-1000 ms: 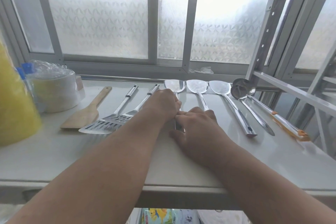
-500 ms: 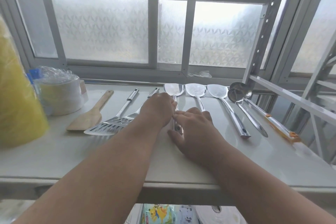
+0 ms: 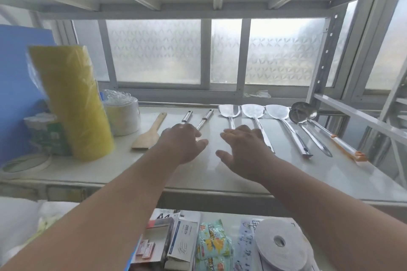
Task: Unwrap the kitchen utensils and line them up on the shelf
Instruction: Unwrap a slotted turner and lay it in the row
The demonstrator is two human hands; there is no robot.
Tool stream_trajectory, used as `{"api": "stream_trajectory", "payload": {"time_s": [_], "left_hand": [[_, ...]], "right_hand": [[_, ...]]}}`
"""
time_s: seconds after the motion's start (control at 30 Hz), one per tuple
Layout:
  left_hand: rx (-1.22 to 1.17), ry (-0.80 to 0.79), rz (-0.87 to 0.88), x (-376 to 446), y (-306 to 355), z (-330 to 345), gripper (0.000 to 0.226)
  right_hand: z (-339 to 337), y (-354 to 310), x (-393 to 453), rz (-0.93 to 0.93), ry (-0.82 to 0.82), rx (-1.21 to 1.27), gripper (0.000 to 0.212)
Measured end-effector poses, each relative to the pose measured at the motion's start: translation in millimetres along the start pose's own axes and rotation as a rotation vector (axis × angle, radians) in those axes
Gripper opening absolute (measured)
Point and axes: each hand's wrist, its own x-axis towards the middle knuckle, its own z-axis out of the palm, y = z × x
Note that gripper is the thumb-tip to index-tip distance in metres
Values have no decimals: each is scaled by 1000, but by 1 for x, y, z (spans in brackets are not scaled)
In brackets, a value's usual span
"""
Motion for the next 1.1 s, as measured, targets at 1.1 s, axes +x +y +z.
{"api": "stream_trajectory", "payload": {"time_s": [1.1], "left_hand": [[-1539,-28,-27,-25,-13,-34,15]], "right_hand": [[-24,42,-22,410,175,-304,61]]}}
